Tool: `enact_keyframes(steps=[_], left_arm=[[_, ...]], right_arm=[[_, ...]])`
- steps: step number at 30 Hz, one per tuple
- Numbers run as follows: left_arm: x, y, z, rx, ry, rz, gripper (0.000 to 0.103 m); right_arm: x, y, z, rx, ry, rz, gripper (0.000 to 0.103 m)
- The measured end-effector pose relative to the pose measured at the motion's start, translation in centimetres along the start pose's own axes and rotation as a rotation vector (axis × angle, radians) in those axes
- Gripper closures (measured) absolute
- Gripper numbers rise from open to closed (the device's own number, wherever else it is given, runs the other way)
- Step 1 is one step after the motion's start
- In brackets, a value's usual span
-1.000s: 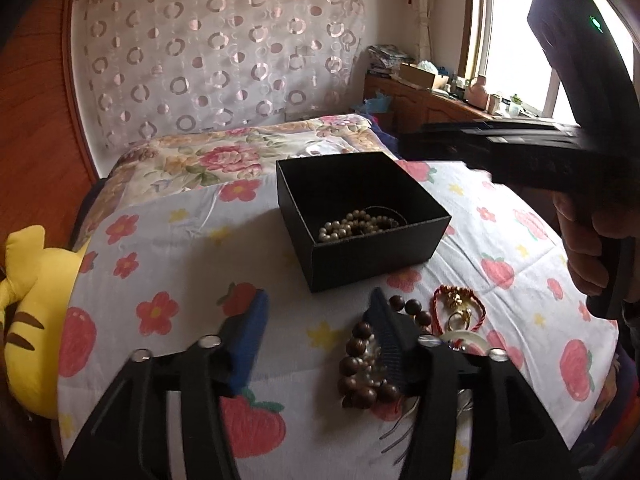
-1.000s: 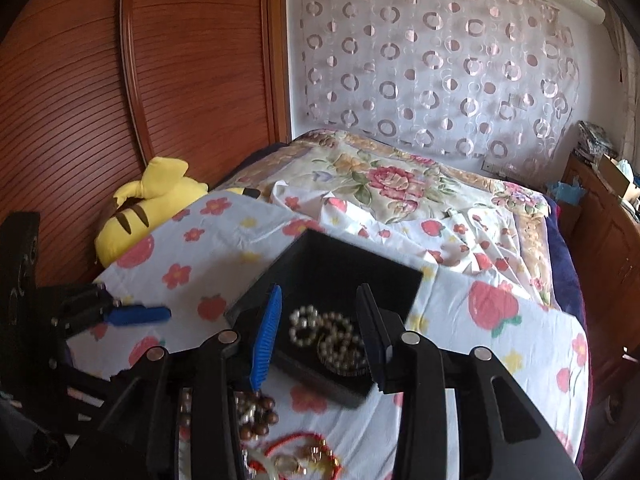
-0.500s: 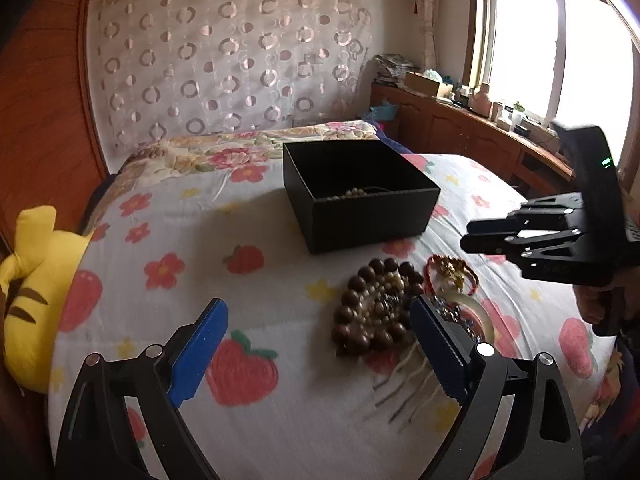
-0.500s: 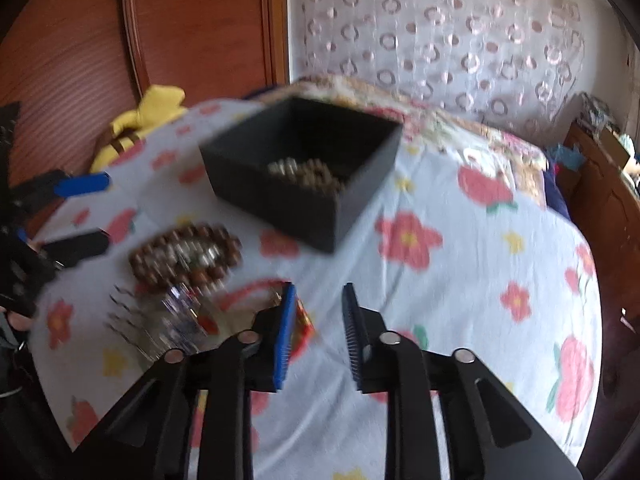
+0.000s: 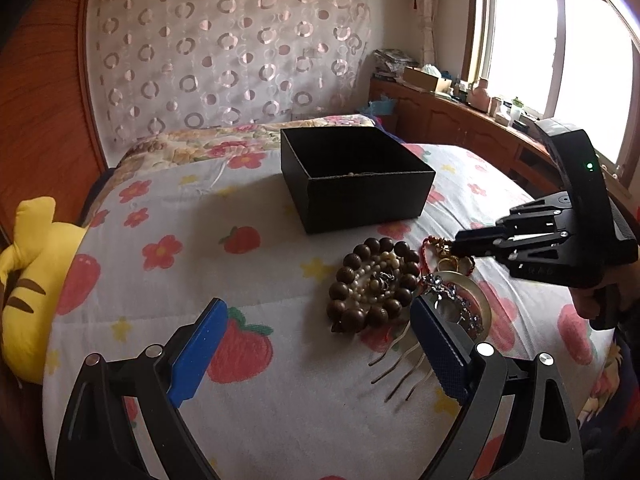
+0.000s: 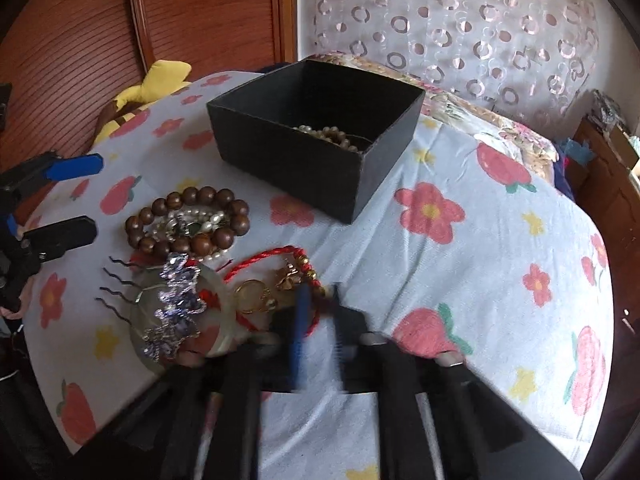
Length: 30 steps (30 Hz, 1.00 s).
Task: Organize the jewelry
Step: 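Grasp the red string bracelet with the right gripper while the left gripper grasps the brown bead bracelet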
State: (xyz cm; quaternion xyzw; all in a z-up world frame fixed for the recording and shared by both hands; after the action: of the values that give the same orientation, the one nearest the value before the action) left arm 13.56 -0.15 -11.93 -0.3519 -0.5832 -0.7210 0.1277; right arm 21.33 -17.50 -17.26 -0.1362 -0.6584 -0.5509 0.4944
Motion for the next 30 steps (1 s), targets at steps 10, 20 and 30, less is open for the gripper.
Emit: enact_keyframes(steps=[10,20,30], left_arm=[[-1.0,-0.3,1.0,0.038,-0.045,0.035,0.014],[-2.7,0.3,1.5,0.053,-0.101,0.104,0.045],[-5.3,1.4,0.6,-0.002,-0.133,0.18,0.071]], right_arm=[[6.2,0.6,1.5,0.009,-0.05,-0.217,0.096],[9.2,-0.6,0.3,-0.06,-0.074,-0.308,0.096],[8.9,-4.0,0.0,-0.164,-0.04,-0.306,0.096]])
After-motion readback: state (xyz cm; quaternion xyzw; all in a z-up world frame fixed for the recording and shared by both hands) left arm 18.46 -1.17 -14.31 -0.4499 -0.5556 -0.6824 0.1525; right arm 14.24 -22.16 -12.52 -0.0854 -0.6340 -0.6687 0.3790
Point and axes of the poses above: each gripper's, at about its wrist camera, not at the fingertips, and x roughly against the way its jaws point, z to its left, y to its top, the point moved 5 cm from there along -x, roughly the way its jaws point, and after that the axes turned 9 degrees about -x, right-handed, at the moved point
